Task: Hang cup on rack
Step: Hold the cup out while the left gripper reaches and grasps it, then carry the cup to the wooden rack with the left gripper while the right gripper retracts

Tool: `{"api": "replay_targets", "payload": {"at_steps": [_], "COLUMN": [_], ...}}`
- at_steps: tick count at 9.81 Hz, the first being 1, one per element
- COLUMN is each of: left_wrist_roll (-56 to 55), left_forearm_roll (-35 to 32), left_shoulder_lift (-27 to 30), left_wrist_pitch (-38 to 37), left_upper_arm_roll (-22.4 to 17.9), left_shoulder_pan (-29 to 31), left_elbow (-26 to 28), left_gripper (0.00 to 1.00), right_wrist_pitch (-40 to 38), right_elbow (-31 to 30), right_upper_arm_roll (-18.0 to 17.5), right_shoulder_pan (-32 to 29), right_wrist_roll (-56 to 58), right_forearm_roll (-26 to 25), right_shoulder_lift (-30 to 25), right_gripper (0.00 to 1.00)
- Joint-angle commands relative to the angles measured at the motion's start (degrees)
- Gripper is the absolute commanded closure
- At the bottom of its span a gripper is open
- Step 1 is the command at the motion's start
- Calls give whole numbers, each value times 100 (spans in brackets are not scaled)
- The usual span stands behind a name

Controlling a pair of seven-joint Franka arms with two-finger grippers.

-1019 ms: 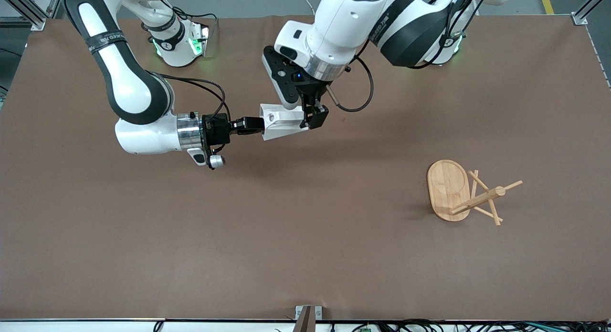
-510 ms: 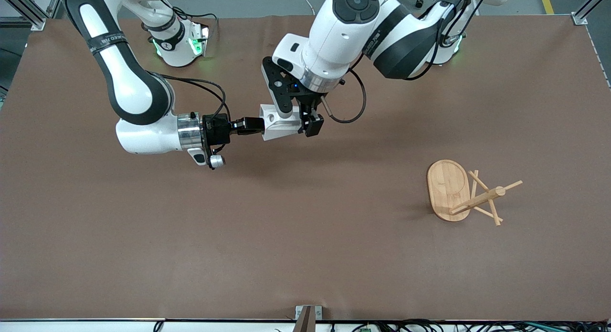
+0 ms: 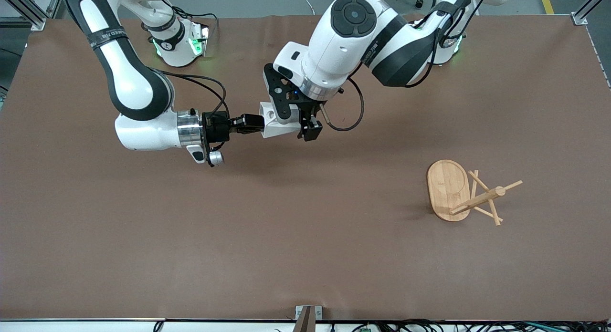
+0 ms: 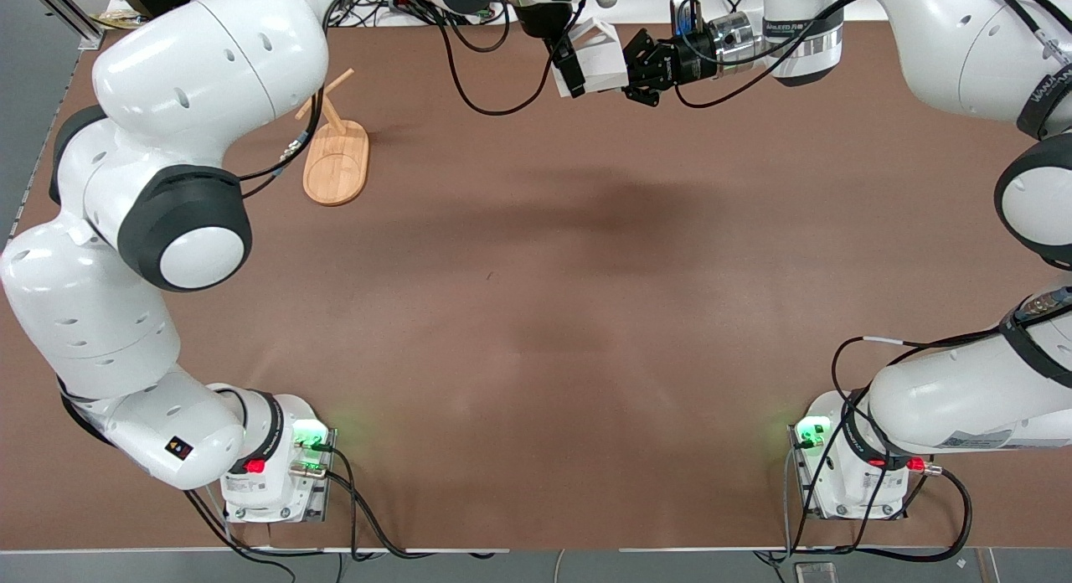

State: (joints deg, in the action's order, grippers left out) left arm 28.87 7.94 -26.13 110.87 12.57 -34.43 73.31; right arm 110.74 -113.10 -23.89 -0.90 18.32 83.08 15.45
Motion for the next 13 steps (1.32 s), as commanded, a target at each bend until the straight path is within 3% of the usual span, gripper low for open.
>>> {"api": "replay_targets", "payload": {"at_steps": [1,2,3,6,7,8,10,12,13], "left_wrist_roll": [5,-31,-31,-22,-40,-66,-66,-197,-450], "left_forearm_roll": [-21,-21,-12,-21,-21,-55,-65,-196,-196], "left_shoulder_lift": [-217,-217,-217,-156,-112,-111,-94,-76,-59], "left_wrist_pitch": [101,101,101,32,-65,-144,-284,-653,-776], "left_upper_arm_roll": [-9,-1,0,-35,-53,-62,-62,-62,-53], "left_shoulder_pan": [-46,-29,6,51,59,112,182,471,690], "left_elbow": [-10,-10,-10,-10,77,95,95,113,113], "left_gripper": [73,90,97,99,99,99,99,99,99], "right_wrist_pitch": [-97,-97,-97,-114,-140,-140,-175,-254,-464], "right_elbow": [-151,-160,-151,-142,-151,-142,-116,190,366], "right_upper_arm_roll": [-54,-54,-54,-54,-54,-46,-37,7,277], "right_shoulder_pan": [-15,-15,-15,-24,-41,-68,-339,-804,-884], "right_wrist_roll": [75,75,75,66,75,49,31,-4,-152], "right_forearm_roll": [209,209,209,209,200,165,-70,-1392,-2104], "right_shoulder_lift": [-271,-271,-271,-271,-280,-332,-446,-570,-596], "right_gripper": [100,100,100,96,15,0,0,0,0]}}
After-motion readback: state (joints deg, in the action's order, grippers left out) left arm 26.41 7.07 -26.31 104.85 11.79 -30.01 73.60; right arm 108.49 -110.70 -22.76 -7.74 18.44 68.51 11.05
